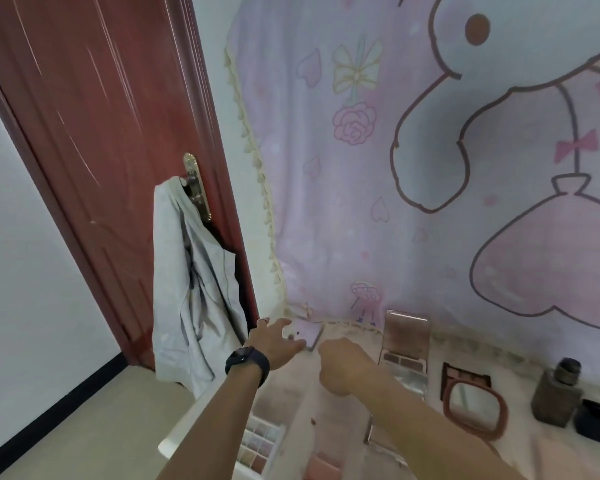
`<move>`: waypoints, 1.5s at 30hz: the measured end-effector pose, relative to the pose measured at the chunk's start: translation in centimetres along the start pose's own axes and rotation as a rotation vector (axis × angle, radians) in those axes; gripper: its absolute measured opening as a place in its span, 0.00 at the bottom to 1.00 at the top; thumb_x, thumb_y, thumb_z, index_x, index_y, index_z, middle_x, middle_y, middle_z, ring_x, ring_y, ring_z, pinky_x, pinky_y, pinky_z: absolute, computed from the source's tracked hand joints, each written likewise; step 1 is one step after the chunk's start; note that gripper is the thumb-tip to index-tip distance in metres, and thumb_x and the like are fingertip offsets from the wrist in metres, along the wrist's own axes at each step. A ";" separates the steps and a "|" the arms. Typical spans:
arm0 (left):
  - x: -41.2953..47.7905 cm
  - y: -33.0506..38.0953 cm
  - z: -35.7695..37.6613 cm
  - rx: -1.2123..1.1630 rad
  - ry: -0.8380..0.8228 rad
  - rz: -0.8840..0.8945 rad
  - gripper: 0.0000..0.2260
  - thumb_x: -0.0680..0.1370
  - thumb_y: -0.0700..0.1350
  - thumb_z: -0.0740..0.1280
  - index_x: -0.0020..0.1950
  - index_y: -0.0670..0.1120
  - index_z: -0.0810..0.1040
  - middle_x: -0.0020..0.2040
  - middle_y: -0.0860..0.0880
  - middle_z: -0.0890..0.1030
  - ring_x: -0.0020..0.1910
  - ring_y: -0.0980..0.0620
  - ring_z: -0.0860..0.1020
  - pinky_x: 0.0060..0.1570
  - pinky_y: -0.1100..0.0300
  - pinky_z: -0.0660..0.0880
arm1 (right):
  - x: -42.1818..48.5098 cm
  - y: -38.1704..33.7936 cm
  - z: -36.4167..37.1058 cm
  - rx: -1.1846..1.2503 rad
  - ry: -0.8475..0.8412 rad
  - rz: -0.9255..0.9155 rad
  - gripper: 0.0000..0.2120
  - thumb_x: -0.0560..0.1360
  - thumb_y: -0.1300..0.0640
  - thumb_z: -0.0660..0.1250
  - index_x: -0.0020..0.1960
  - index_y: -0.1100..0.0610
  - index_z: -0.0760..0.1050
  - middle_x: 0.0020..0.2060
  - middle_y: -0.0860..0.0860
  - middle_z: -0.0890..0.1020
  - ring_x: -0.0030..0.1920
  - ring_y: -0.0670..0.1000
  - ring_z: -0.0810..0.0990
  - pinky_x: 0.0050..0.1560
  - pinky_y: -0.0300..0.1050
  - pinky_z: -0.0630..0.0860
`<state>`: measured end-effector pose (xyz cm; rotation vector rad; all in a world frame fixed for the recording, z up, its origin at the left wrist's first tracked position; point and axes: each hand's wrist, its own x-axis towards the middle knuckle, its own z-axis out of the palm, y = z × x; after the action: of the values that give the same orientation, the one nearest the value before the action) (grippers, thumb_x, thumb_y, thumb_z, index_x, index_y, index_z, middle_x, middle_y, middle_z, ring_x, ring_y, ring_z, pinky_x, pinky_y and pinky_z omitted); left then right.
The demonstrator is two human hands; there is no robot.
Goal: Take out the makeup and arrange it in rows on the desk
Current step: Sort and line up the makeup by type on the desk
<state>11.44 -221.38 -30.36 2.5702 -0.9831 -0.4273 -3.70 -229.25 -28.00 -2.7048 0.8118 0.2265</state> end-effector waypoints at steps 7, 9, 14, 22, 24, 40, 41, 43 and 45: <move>1.6 -0.1 2.0 -0.008 0.057 -0.024 0.33 0.62 0.74 0.68 0.57 0.55 0.69 0.57 0.48 0.72 0.58 0.45 0.70 0.58 0.50 0.73 | 1.1 0.7 2.2 -0.037 -0.014 0.007 0.15 0.80 0.61 0.60 0.66 0.61 0.72 0.62 0.59 0.75 0.61 0.59 0.76 0.56 0.47 0.73; 1.9 0.1 2.2 0.020 0.087 -0.024 0.33 0.61 0.74 0.67 0.56 0.53 0.68 0.56 0.48 0.74 0.58 0.44 0.70 0.58 0.48 0.73 | 1.2 0.7 2.3 -0.051 -0.001 0.010 0.15 0.80 0.62 0.60 0.66 0.61 0.72 0.62 0.59 0.75 0.61 0.59 0.76 0.56 0.48 0.73; 2.3 0.6 2.6 0.091 0.091 -0.014 0.35 0.64 0.72 0.65 0.60 0.49 0.70 0.57 0.44 0.75 0.59 0.40 0.70 0.59 0.47 0.72 | 1.6 1.2 3.0 -0.072 -0.004 -0.029 0.15 0.79 0.62 0.60 0.65 0.62 0.72 0.62 0.59 0.74 0.62 0.60 0.74 0.57 0.49 0.72; 0.5 0.2 1.3 -0.074 0.100 -0.012 0.33 0.57 0.71 0.65 0.54 0.51 0.72 0.48 0.54 0.78 0.52 0.48 0.76 0.55 0.53 0.74 | 1.7 0.8 2.6 -0.061 -0.098 -0.001 0.17 0.79 0.62 0.60 0.68 0.62 0.70 0.65 0.59 0.71 0.65 0.60 0.72 0.61 0.49 0.71; -0.8 0.1 0.4 -0.226 0.098 -0.036 0.38 0.55 0.71 0.66 0.58 0.50 0.72 0.51 0.56 0.79 0.54 0.51 0.78 0.57 0.55 0.75 | 1.5 0.6 1.7 -0.029 -0.127 0.031 0.16 0.80 0.61 0.59 0.66 0.62 0.71 0.65 0.59 0.72 0.64 0.60 0.74 0.59 0.49 0.72; -15.4 8.4 -7.7 -0.439 0.013 0.417 0.26 0.64 0.55 0.74 0.60 0.57 0.73 0.58 0.54 0.78 0.56 0.60 0.79 0.53 0.65 0.75 | -13.5 2.5 -9.0 1.209 0.144 0.109 0.07 0.80 0.58 0.65 0.54 0.61 0.77 0.34 0.54 0.85 0.29 0.48 0.75 0.32 0.40 0.71; -16.3 9.2 -7.8 -0.428 0.029 0.458 0.27 0.65 0.55 0.74 0.62 0.56 0.72 0.59 0.55 0.78 0.59 0.58 0.77 0.53 0.67 0.73 | -14.7 2.9 -9.1 1.248 0.172 0.114 0.07 0.80 0.60 0.65 0.54 0.62 0.78 0.32 0.53 0.85 0.29 0.48 0.73 0.31 0.40 0.70; -18.2 10.8 -7.8 -0.451 0.076 0.531 0.30 0.66 0.58 0.75 0.65 0.56 0.71 0.60 0.57 0.76 0.61 0.58 0.75 0.53 0.71 0.69 | -17.5 3.7 -9.1 1.358 0.217 0.100 0.08 0.81 0.61 0.63 0.55 0.63 0.79 0.33 0.54 0.84 0.29 0.49 0.73 0.31 0.40 0.70; -20.2 12.4 -7.2 -0.517 0.125 0.574 0.35 0.65 0.63 0.75 0.69 0.58 0.69 0.64 0.59 0.73 0.63 0.60 0.72 0.55 0.73 0.67 | -20.3 4.4 -8.8 1.501 0.245 0.079 0.08 0.83 0.61 0.61 0.53 0.63 0.78 0.33 0.54 0.84 0.28 0.47 0.72 0.31 0.40 0.71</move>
<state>-7.19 -214.61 -15.60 1.7432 -1.2982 -0.3016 -22.40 -225.30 -16.04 -1.2758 0.6847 -0.5184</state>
